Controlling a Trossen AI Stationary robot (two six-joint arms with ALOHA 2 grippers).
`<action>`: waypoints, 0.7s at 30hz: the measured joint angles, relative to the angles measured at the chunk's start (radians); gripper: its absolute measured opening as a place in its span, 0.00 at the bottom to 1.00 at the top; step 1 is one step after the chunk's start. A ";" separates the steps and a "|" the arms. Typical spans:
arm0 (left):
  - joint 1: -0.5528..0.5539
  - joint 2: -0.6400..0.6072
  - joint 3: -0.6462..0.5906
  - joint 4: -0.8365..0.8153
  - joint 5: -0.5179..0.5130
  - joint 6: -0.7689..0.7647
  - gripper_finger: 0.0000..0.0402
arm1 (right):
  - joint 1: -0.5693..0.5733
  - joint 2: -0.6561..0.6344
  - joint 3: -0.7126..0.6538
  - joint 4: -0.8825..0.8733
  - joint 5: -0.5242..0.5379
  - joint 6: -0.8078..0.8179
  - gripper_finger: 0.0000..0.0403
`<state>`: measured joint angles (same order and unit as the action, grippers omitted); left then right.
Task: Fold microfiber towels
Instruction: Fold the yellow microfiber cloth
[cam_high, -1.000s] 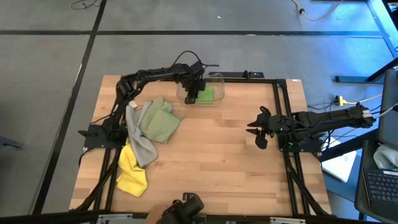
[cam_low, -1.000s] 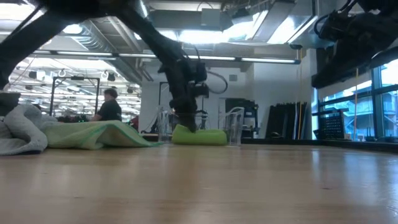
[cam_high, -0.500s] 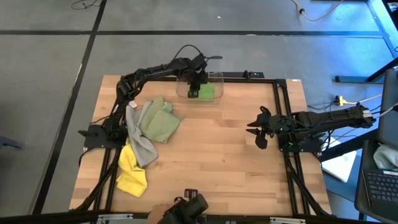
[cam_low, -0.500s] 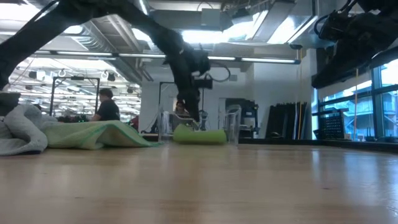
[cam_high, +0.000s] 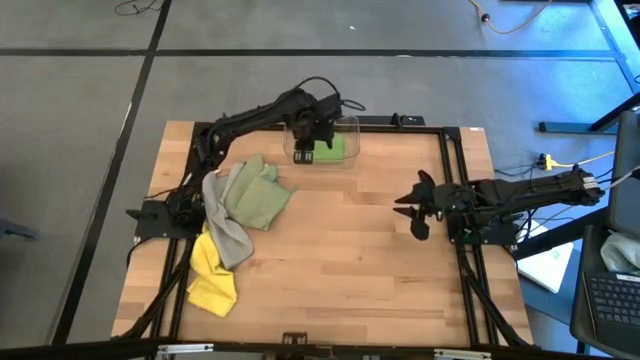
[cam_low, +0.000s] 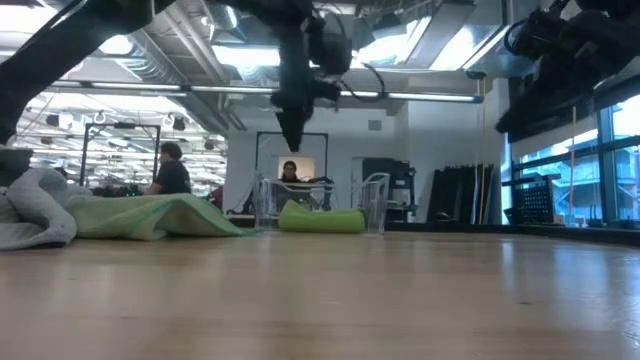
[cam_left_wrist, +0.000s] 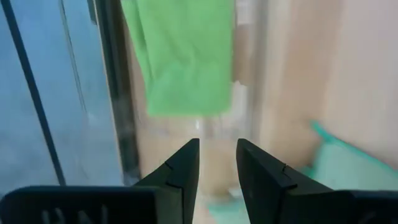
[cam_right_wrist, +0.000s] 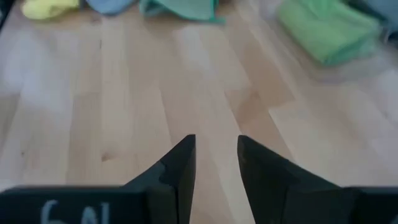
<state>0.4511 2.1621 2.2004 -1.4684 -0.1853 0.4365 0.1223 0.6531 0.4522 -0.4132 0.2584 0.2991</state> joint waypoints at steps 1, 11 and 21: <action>-0.010 -0.014 0.010 -0.034 -0.002 -0.045 0.24 | 0.000 0.005 0.000 0.015 0.007 -0.017 0.30; -0.188 -0.296 -0.168 -0.098 -0.068 -0.487 0.20 | 0.000 0.114 -0.175 0.364 0.008 -0.071 0.30; -0.538 -0.588 -0.763 0.272 -0.172 -0.950 0.19 | 0.000 0.166 -0.319 0.778 -0.050 -0.240 0.30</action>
<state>-0.0874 1.5739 1.4371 -1.1963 -0.3573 -0.5131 0.1223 0.8192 0.1332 0.3651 0.2083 0.0591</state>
